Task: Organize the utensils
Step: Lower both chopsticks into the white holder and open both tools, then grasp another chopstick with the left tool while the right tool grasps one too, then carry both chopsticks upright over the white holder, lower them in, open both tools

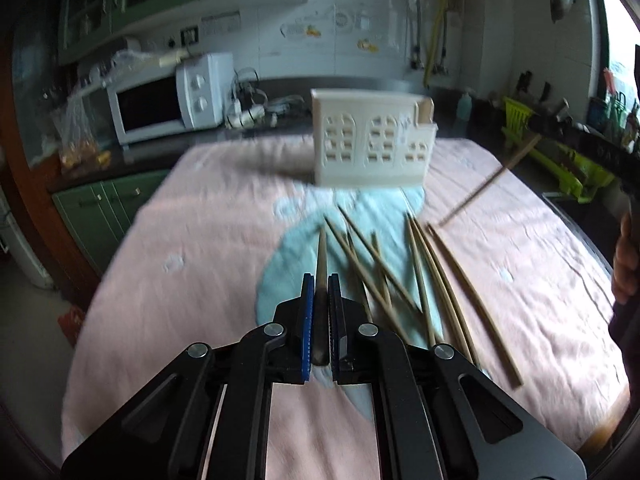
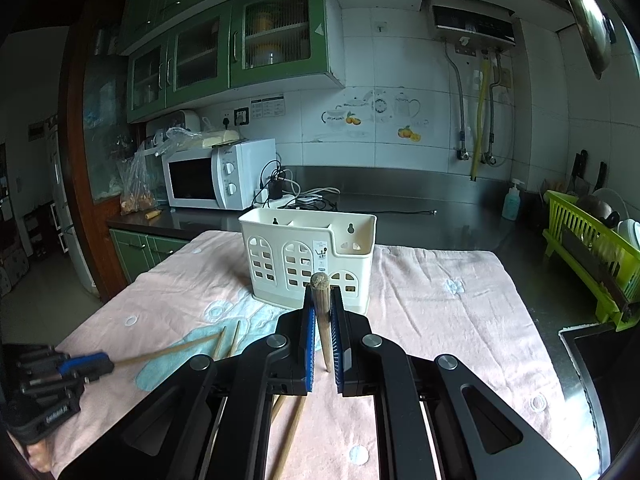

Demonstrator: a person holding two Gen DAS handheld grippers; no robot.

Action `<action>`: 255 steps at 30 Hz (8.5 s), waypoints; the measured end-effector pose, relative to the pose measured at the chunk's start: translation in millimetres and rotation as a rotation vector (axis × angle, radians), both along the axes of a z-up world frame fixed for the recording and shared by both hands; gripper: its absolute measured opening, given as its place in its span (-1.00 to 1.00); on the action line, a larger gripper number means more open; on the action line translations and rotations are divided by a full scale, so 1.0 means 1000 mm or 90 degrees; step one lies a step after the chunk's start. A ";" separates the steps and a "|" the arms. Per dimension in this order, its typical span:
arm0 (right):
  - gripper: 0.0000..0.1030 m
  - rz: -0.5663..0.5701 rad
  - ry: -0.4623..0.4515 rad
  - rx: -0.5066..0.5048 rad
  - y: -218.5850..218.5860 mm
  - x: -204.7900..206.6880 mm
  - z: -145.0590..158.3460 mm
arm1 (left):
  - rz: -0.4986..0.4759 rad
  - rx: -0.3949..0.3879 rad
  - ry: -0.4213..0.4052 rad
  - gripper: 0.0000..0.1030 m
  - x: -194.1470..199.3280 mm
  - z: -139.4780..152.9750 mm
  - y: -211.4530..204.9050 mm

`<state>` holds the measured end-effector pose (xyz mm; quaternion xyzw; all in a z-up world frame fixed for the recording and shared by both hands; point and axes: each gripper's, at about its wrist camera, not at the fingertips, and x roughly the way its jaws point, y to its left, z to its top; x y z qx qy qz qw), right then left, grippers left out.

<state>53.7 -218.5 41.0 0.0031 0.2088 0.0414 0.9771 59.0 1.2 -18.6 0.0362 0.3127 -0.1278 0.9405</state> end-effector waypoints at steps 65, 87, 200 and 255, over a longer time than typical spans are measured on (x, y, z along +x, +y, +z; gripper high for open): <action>-0.87 0.050 0.046 -0.021 -0.033 0.195 0.075 | 0.018 -0.132 -0.129 -0.89 0.228 0.134 -0.050; -0.02 0.042 0.051 -0.014 -0.029 0.046 0.054 | 0.034 -0.125 -0.132 0.22 0.093 0.124 -0.009; -0.87 0.038 0.011 0.033 0.013 -0.063 -0.011 | -0.118 -0.081 -0.049 -0.90 0.017 0.024 -0.049; -0.87 0.047 -0.006 0.004 -0.051 0.164 0.116 | -0.048 -0.073 -0.143 -0.89 0.176 0.152 -0.062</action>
